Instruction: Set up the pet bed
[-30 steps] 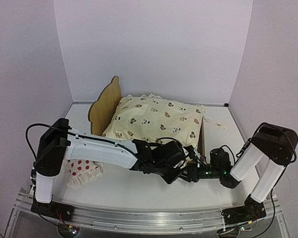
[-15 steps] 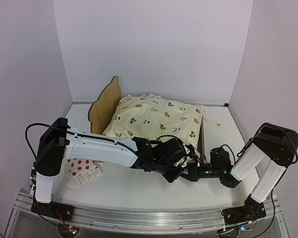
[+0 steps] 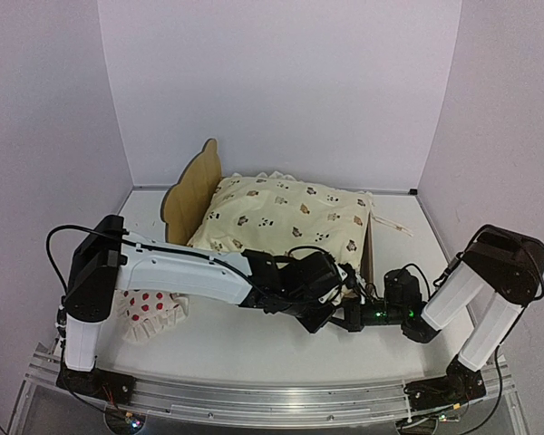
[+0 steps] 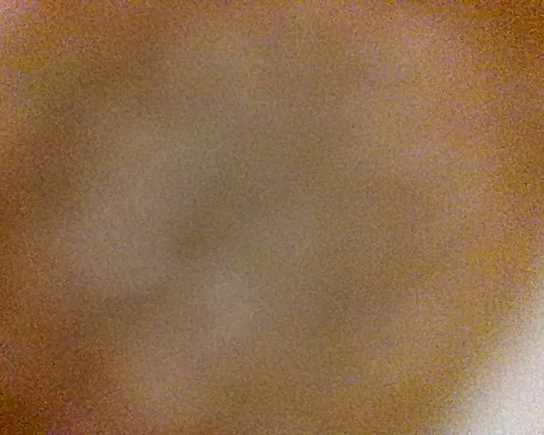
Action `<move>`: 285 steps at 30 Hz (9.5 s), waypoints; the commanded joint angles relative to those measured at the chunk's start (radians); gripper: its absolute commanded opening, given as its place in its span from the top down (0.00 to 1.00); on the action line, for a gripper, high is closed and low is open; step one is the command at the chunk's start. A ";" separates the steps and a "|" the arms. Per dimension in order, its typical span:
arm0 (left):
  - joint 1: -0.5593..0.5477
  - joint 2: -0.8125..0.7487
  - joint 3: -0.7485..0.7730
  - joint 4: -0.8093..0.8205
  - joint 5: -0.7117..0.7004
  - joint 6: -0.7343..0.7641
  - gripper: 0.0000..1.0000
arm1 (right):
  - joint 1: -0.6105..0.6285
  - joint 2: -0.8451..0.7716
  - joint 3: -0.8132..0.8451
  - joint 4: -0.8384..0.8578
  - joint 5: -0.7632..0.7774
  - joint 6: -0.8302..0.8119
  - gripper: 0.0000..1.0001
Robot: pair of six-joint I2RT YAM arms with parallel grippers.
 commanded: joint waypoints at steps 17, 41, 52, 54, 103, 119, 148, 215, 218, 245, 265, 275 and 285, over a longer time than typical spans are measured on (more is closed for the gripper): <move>0.002 -0.066 -0.241 0.076 -0.148 0.334 0.46 | 0.003 -0.152 -0.044 -0.280 0.108 0.130 1.00; 0.001 0.076 -0.292 0.613 -0.020 0.692 0.46 | 0.004 -0.481 -0.025 -0.661 0.174 0.086 1.00; -0.012 0.111 -0.301 0.724 -0.028 0.709 0.39 | 0.005 -0.505 -0.012 -0.703 0.165 0.101 1.00; -0.013 0.118 -0.300 0.741 -0.035 0.713 0.40 | 0.004 -0.515 -0.010 -0.707 0.163 0.104 1.00; -0.031 0.174 -0.357 1.065 -0.141 0.769 0.89 | 0.005 -0.733 0.227 -1.204 0.338 0.119 1.00; -0.020 0.218 -0.323 1.142 -0.147 0.789 0.81 | 0.003 -0.737 0.253 -1.232 0.335 0.142 1.00; 0.003 0.287 -0.231 1.146 -0.121 0.858 1.00 | 0.004 -0.710 0.283 -1.242 0.333 0.143 1.00; 0.154 0.003 -0.330 0.058 -0.465 0.056 0.97 | -0.057 -0.757 0.529 -1.652 0.944 -0.114 0.90; 0.145 -0.065 -0.371 0.070 -0.438 0.043 0.87 | -0.056 -0.741 0.550 -1.651 0.914 -0.114 0.70; 0.354 -0.353 -0.582 0.018 -0.473 -0.195 0.66 | -0.283 -0.044 0.980 -1.578 0.587 -0.061 0.63; 0.532 -0.304 -0.652 0.252 -0.441 -0.144 0.67 | -0.050 -0.447 0.509 -1.497 0.568 0.156 0.98; 0.534 -0.273 -0.663 0.238 -0.496 -0.172 0.67 | 0.031 -0.758 0.544 -1.786 0.812 0.092 0.50; 0.532 -0.335 -0.704 0.210 -0.459 -0.188 0.67 | -0.022 -0.640 0.826 -1.811 0.996 -0.125 0.39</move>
